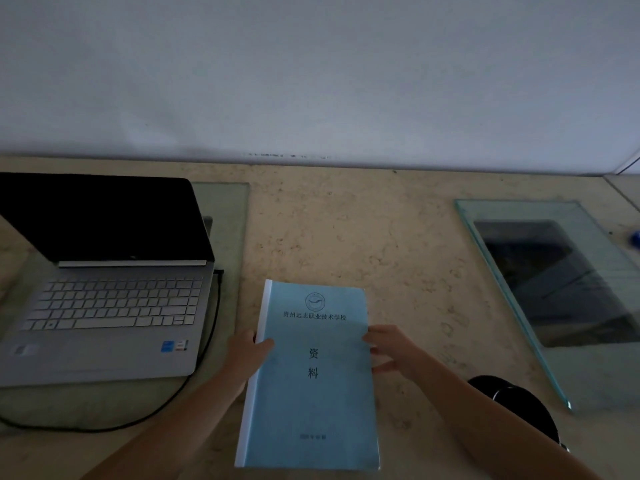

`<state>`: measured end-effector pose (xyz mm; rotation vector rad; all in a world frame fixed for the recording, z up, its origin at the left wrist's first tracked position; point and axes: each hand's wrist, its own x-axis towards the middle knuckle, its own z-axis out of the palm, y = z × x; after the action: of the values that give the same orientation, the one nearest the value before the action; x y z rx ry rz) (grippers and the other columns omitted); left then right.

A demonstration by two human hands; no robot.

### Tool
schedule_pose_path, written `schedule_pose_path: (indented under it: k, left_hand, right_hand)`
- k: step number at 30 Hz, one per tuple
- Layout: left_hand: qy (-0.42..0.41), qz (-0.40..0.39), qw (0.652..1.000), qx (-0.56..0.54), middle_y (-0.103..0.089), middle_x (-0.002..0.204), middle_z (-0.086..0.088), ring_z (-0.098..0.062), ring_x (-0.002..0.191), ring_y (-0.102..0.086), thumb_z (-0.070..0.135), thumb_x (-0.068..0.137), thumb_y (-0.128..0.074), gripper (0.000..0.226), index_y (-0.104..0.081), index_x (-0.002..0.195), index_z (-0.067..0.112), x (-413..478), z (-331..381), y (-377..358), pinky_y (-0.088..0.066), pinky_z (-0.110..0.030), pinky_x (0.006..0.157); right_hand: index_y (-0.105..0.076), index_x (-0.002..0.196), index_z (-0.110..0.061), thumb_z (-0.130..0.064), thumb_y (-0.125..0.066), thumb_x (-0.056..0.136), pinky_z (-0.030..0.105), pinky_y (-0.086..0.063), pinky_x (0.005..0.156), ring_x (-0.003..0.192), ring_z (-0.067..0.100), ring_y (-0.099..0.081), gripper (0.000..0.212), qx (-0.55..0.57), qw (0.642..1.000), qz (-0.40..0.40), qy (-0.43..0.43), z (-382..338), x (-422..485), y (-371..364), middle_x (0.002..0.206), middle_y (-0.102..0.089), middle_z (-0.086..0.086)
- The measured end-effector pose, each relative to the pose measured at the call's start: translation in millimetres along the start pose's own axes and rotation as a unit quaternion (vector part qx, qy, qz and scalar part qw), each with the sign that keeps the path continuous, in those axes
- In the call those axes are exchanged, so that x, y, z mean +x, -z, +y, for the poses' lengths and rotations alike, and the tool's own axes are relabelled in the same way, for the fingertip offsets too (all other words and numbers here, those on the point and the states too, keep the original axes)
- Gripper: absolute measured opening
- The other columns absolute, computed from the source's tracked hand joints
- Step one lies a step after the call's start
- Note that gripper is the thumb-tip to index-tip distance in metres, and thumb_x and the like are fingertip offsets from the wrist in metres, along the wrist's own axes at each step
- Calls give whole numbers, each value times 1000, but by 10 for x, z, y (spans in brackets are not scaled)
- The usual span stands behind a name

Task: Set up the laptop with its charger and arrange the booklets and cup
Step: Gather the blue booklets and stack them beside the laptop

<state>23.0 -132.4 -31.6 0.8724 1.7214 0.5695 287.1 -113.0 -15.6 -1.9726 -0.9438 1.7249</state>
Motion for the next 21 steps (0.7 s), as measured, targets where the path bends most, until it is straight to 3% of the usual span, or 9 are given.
schedule_pose_path:
  k: [3,8,10,13,14,17,21]
  left_hand:
    - [28,8,997,-68,-67,101,-19,-30,85,-67,10,86,-57,28,-59,110,-2,-16,42,-39,-55,-34,67]
    - [74,-38,975,-206,-66,109,-17,-29,92,-62,17,85,-66,36,-58,115,1,-3,151,57,-49,-33,79]
    - [51,-83,979,-181,-68,104,-10,-21,88,-65,18,82,-69,33,-59,112,7,8,193,46,-49,-29,71]
    - [14,-99,988,-117,-68,94,0,-11,79,-64,17,80,-72,21,-60,98,17,-13,309,52,-48,-22,61]
    - [-2,-100,990,-102,-69,94,0,-12,79,-65,14,79,-72,22,-61,98,16,-7,357,79,-49,-24,62]
    - [-67,-118,990,-46,-69,107,-12,-27,94,-67,6,77,-73,36,-63,111,4,-17,538,216,-54,-36,83]
    - [-193,-102,975,46,-70,106,-5,-23,98,-67,11,78,-72,33,-65,110,10,-139,829,376,-54,-36,85]
  right_hand:
    - [-65,105,-12,-14,-58,89,41,-58,69,90,17,-63,18,8,1000,-1,-9,-3,-8,16,102,-67,1]
    - [-62,110,-13,-15,-60,88,37,-54,69,91,18,-63,22,6,1000,-8,-20,-19,23,2,100,-65,0]
    - [-61,115,-10,-17,-62,88,34,-54,69,88,19,-65,28,13,999,-15,-26,-33,49,-10,103,-67,5]
    - [-61,118,-4,-18,-65,87,28,-53,58,58,10,-66,34,27,998,-46,-34,-67,60,30,91,-68,8]
    - [-62,118,-6,-20,-67,86,28,-53,59,60,9,-67,35,24,998,-57,-34,-76,53,62,91,-68,7]
    - [-65,114,-18,-27,-73,80,32,-55,67,92,15,-67,36,30,997,-62,-19,-121,35,160,107,-70,1]
    - [-62,113,-27,-30,-72,82,30,-57,61,92,17,-65,32,88,995,-49,13,-329,-39,261,107,-66,-5]
